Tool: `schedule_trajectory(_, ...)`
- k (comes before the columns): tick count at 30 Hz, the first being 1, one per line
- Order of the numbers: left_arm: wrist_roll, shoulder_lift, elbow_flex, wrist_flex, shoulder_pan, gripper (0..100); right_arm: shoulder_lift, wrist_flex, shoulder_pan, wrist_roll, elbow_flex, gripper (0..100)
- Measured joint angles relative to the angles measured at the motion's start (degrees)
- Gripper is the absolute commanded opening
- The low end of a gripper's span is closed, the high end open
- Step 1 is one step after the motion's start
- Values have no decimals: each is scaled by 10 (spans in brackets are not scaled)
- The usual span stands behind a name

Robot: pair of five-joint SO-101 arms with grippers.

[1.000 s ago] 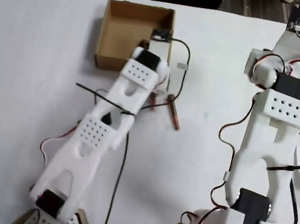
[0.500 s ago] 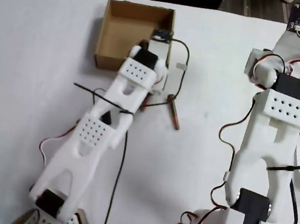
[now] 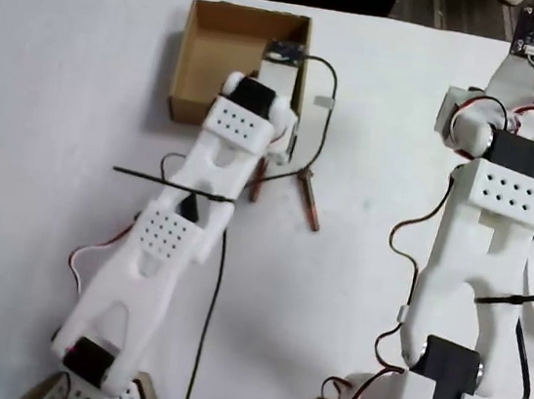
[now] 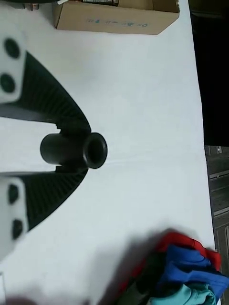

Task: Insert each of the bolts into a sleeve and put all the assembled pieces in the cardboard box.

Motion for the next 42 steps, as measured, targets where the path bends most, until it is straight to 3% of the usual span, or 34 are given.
schedule_trajectory(6,0,6,0,-45,-1,153,0,0,0,0,0,20)
schedule_trajectory(22,0,33,21,-49,-4,146,0,0,0,0,0,20)
schedule_trajectory(26,0,33,22,-49,-4,15,0,0,0,0,0,20)
schedule_trajectory(42,0,33,9,4,-2,25,0,0,0,0,0,20)
